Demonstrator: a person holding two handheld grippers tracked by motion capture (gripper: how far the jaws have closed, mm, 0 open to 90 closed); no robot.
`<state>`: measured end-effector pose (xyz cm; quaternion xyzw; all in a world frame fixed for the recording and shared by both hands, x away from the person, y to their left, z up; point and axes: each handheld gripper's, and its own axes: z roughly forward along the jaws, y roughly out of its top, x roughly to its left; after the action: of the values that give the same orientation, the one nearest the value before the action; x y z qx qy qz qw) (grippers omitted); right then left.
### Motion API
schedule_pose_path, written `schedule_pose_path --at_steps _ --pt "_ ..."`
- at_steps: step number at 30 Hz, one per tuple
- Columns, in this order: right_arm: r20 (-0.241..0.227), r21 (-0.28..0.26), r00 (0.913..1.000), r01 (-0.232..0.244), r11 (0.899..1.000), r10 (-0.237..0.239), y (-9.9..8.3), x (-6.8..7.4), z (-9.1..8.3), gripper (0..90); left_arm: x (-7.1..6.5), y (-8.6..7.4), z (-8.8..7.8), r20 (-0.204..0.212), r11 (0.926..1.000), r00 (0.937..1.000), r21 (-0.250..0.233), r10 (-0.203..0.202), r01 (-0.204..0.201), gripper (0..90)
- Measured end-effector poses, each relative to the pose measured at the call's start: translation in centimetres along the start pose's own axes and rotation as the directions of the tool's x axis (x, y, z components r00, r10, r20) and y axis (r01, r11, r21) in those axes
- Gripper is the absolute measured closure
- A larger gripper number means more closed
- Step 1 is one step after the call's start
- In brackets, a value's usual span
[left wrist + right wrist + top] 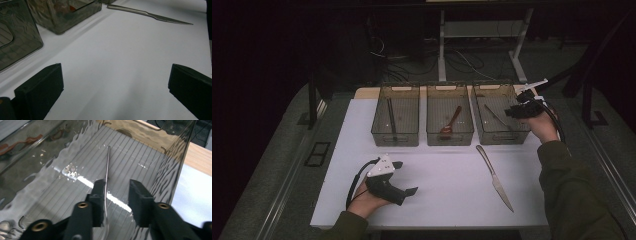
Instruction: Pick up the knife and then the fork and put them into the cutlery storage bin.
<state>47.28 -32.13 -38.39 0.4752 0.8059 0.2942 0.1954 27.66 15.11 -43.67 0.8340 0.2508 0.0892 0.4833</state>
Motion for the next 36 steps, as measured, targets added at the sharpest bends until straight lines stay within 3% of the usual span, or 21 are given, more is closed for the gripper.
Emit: schedule_pose_path --at_steps 5,14,24,36 --pt "-0.041 -0.037 0.9983 -0.042 0.998 0.040 -0.2 -0.1 -1.0 52.0 0.0 0.0 0.0 -0.001 1.0000 1.0000 -0.001 0.000 0.000 0.0" --pt "-0.089 -0.085 0.9945 -0.063 0.994 0.056 -0.6 0.9 -4.4 42.0 0.0 0.0 0.0 0.000 1.0000 1.0000 -0.004 0.000 0.000 0.0" --pt "-0.141 -0.133 0.9893 -0.057 0.989 0.038 -1.8 3.2 -8.0 36.6 -0.1 0.1 -0.1 0.002 1.0000 1.0000 -0.008 0.002 -0.002 0.0" --pt "-0.208 -0.134 0.9780 -0.007 0.991 -0.021 -4.3 6.4 -9.5 35.7 -0.1 0.1 -0.1 0.001 1.0000 1.0000 -0.005 0.006 -0.006 0.0"
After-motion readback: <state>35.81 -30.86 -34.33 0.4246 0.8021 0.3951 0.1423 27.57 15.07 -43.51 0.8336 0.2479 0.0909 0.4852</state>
